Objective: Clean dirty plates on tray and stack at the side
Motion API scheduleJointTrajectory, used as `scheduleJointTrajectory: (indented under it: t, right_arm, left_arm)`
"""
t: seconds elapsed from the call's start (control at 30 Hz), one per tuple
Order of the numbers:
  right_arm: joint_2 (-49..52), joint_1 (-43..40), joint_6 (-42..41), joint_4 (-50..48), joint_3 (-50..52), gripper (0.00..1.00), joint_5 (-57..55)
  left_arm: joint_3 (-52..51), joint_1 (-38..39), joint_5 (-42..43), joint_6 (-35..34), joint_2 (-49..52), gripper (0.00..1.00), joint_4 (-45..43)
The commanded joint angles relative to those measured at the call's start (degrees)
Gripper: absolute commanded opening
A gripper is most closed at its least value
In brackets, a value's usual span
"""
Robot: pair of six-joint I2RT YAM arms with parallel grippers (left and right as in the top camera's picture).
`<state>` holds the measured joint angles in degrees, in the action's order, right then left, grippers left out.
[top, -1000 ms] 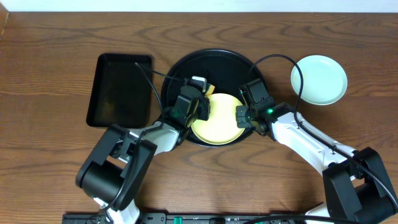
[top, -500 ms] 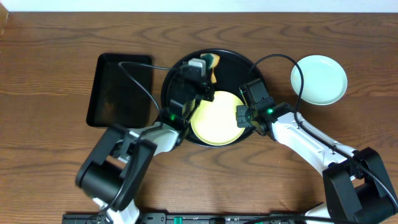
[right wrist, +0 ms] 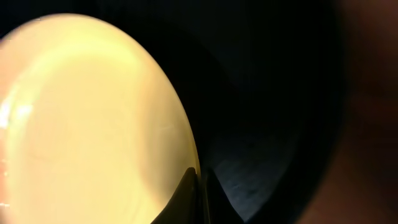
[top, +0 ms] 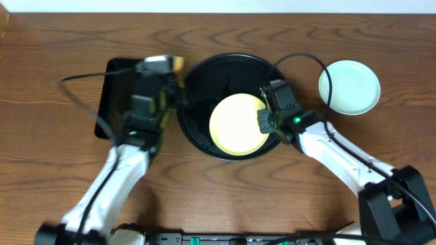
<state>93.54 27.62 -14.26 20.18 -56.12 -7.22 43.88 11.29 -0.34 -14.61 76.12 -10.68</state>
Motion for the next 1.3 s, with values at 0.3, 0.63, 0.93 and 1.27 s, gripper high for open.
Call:
scheduleJointTrajectory:
  t: [0.3,0.63,0.93,1.27]
  right_arm:
    - [-13.6,8.1,22.4,-4.2,-12.6,0.01,-27.8]
    - [-11.2,21.1,32.2,-11.5,-12.5,0.01,-48.4]
    - [-4.2,27.4,39.4,-21.0,-12.5,0.01,-58.4]
    - [2.8,28.7,45.2,-35.2,-12.5,0.01,-68.2]
  left_arm:
    - [0.6,-18.1,16.2,-1.4,-2.7,0.08,15.6]
    - [0.6,-24.7,31.1,-1.4,7.1,0.08,15.6]
    - [0.6,-24.9,31.1,-1.3,9.8,0.08,15.0]
    - [0.5,-26.6,26.6,-1.3,9.8,0.08,14.5]
